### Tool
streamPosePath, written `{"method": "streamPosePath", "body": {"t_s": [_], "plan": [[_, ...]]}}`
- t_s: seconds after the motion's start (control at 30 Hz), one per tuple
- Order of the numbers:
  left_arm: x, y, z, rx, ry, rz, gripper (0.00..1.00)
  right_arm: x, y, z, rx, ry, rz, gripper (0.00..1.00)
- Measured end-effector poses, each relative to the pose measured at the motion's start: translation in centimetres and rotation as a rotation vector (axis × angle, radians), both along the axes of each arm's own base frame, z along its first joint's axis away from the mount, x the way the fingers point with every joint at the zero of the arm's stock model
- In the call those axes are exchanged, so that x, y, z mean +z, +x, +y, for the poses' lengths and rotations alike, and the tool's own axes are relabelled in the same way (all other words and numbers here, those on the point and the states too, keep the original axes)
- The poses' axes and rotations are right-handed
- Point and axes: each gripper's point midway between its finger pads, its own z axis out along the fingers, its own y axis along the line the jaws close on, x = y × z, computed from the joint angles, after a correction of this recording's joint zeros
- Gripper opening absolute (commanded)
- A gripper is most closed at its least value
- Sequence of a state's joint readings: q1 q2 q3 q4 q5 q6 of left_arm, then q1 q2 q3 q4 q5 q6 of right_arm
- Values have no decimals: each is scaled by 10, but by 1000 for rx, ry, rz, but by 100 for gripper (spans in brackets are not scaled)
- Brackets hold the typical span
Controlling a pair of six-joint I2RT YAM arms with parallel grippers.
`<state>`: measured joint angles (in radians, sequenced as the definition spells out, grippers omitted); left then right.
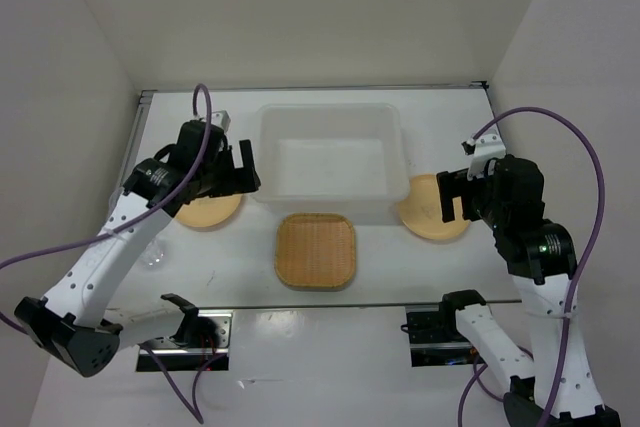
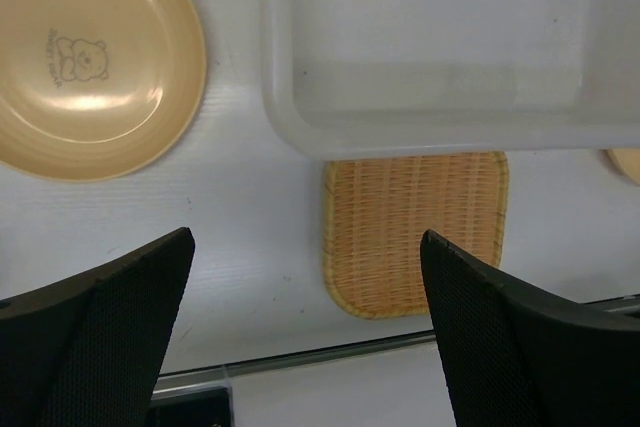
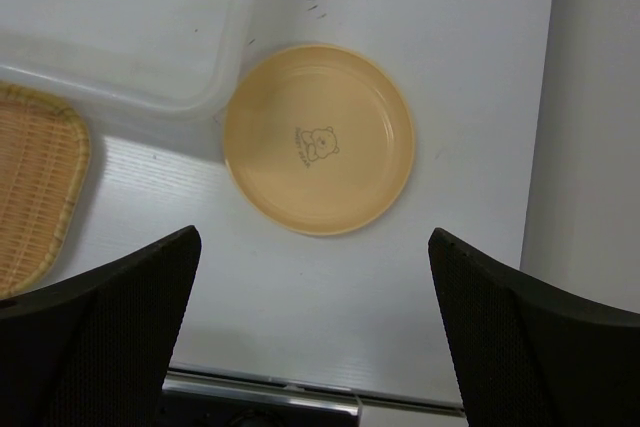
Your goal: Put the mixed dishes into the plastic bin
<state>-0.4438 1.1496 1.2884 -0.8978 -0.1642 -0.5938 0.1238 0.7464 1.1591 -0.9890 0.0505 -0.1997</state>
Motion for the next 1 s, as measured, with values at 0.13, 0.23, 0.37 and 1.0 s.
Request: {"method": "streamPosePath", "body": {"t_s": [0.13, 0.23, 0.37, 1.0], "plan": [[4, 2, -14, -57, -54, -16, 100, 2, -2, -1, -1, 0, -12, 99], [-8, -2, -26, -101, -91, 12, 100, 1, -1, 1, 10, -2, -4, 99], [-41, -12, -43, -171, -142, 116, 100, -2, 0, 2, 22, -6, 6, 99], [-155, -86, -80, -259, -278, 434, 97, -3, 0, 4, 43, -8, 10, 99]]}}
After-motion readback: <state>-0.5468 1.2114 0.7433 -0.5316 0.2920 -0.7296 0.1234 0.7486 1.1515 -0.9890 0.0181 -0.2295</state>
